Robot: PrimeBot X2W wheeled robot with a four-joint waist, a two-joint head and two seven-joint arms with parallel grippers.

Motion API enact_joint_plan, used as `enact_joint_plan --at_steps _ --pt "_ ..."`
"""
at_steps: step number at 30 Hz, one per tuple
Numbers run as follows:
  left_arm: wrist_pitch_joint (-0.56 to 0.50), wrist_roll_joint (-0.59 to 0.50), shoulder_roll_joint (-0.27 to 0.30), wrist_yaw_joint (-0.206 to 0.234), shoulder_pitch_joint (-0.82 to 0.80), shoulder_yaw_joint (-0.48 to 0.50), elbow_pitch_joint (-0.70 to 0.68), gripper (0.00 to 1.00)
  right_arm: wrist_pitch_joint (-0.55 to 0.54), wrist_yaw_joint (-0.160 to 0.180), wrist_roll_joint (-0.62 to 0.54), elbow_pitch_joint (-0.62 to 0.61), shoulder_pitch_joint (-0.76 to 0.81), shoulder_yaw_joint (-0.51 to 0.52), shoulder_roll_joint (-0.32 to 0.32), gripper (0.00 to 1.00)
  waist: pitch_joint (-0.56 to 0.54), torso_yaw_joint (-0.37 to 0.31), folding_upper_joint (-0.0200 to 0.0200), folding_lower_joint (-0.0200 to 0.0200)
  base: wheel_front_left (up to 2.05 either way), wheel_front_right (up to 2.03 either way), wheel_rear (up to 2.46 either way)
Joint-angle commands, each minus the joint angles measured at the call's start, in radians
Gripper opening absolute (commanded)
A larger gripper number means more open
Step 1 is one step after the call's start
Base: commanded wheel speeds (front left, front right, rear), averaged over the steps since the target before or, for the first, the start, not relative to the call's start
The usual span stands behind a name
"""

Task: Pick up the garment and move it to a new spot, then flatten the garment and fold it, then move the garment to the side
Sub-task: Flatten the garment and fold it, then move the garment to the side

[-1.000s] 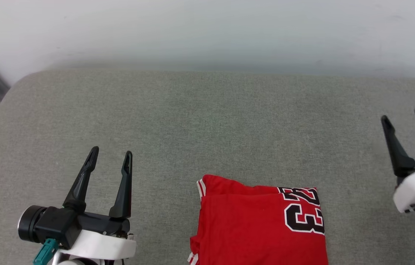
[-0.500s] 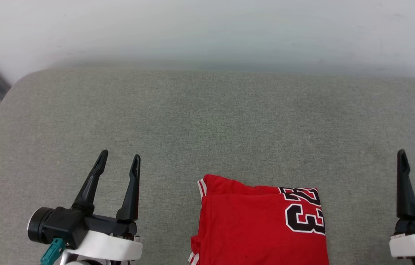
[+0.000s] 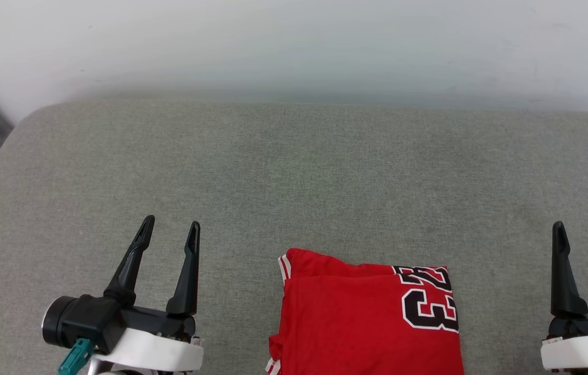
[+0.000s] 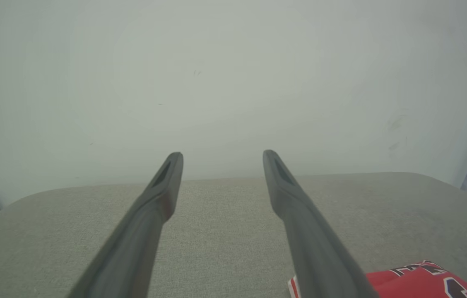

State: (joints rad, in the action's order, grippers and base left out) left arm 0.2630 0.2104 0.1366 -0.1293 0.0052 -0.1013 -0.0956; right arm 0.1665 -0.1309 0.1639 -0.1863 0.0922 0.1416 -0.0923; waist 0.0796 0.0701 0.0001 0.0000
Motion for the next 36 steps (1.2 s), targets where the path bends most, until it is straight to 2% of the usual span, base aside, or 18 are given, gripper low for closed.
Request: enact_joint_plan --at_steps 1,7,10,14,17,18,22,24,27,31,35,36 --pt "0.002 0.005 0.003 -0.001 0.005 -0.002 0.0 1.0 -0.003 0.0 -0.003 0.002 -0.001 0.0 0.005 1.0 0.001 0.0 -0.0001 0.0 0.0 0.0 0.0" --pt "0.002 0.003 0.007 -0.001 0.001 -0.005 -0.001 1.0 -0.029 0.0 0.02 0.01 0.001 -0.019 -0.005 1.0 0.006 0.002 -0.0001 0.0 0.0 0.0 0.0" --pt "0.002 0.0 0.01 -0.001 0.003 -0.008 0.004 1.0 -0.133 0.0 0.057 0.023 0.013 -0.076 -0.054 1.0 0.01 0.004 -0.0001 0.0 0.0 0.0 0.0" --pt "0.002 0.0 0.019 -0.001 -0.014 -0.018 0.009 1.0 -0.362 0.0 0.149 0.009 0.013 -0.157 -0.159 1.0 0.023 0.013 -0.0001 0.0 0.0 0.0 0.0" --pt "0.002 0.003 0.019 -0.001 -0.023 -0.021 0.01 1.0 -0.555 0.0 0.249 -0.012 0.013 -0.194 -0.212 1.0 0.036 0.022 -0.0001 0.0 0.0 0.0 0.0" --pt "0.002 0.005 0.022 -0.001 -0.041 -0.036 0.007 1.0 -0.787 0.0 0.309 -0.02 -0.001 -0.212 -0.261 1.0 0.062 0.044 -0.0001 0.0 0.0 0.0 0.0" --pt "0.002 0.012 0.019 -0.001 -0.058 -0.046 0.001 1.0 -0.991 0.0 0.324 0.0 -0.007 -0.195 -0.241 1.0 0.086 0.079 -0.0001 0.0 0.0 0.0 0.0" --pt "0.002 0.013 0.017 -0.001 -0.068 -0.053 0.003 1.0 -1.059 0.0 0.328 0.003 -0.016 -0.191 -0.221 1.0 0.1 0.1 -0.0001 0.0 0.0 0.0 0.0" --pt "0.002 0.026 0.009 -0.001 -0.076 -0.066 0.009 1.0 -1.101 0.0 0.344 0.021 -0.031 -0.175 -0.181 1.0 0.117 0.13 -0.0001 0.0 0.0 0.0 0.0" --pt "0.002 0.036 0.002 -0.001 -0.087 -0.069 0.01 1.0 -1.117 0.0 0.319 0.062 -0.05 -0.171 -0.159 1.0 0.134 0.165 -0.0001 0.0 0.0 0.0 0.0" --pt "0.002 0.04 -0.001 -0.001 -0.092 -0.065 0.013 1.0 -1.126 0.0 0.294 0.144 -0.056 -0.214 -0.14 1.0 0.143 0.189 -0.0001 0.0 0.0 0.0 0.0" --pt "0.002 0.04 -0.002 -0.001 -0.094 -0.067 0.015 1.0 -1.126 0.0 0.292 0.158 -0.055 -0.223 -0.137 0.92 0.144 0.192 -0.0001 0.0 0.0 0.0 0.0"
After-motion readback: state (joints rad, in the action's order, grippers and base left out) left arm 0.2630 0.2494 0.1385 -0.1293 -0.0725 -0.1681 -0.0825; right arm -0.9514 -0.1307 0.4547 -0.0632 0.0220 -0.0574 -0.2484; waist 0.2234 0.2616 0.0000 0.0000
